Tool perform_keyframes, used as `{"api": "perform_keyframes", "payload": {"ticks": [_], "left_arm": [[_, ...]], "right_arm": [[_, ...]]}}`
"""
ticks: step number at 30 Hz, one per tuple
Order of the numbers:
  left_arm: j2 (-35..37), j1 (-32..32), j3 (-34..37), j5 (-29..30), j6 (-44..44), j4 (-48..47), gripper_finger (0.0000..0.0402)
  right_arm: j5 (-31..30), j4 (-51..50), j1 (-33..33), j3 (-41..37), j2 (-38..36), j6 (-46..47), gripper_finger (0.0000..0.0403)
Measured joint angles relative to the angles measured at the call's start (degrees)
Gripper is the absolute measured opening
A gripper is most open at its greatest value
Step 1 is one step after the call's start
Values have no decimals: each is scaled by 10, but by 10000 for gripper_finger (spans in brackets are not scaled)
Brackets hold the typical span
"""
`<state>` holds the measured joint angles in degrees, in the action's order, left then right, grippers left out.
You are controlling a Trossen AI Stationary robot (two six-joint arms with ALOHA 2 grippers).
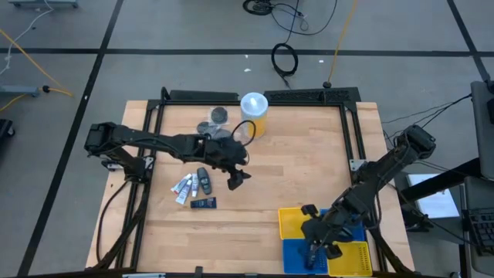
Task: Pick & Place Travel size toiletries
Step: Put the shave cream into the bottom blue basket
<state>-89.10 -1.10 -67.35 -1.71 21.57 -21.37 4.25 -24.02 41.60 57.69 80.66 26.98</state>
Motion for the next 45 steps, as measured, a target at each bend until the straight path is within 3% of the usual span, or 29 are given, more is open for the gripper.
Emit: {"api": "perform_keyframes", "payload": {"ticks": [8, 13, 27, 37, 45], "left_arm": [[0, -48, 0, 18, 15, -223, 273], [0, -106, 0, 29, 58, -297, 273], [-14, -243, 6, 134, 165, -343, 273], [-72, -265, 6, 120, 167, -358, 273], [-108, -265, 6, 93, 220, -392, 273]], "right_arm": [[-1, -16, -43, 0, 0, -57, 80], [0, -16, -70, 0, 0, -96, 80], [0, -15, -122, 0, 0, -170, 84], [1, -15, -126, 0, 0, -189, 84], [1, -15, -126, 0, 0, -197, 84]]}}
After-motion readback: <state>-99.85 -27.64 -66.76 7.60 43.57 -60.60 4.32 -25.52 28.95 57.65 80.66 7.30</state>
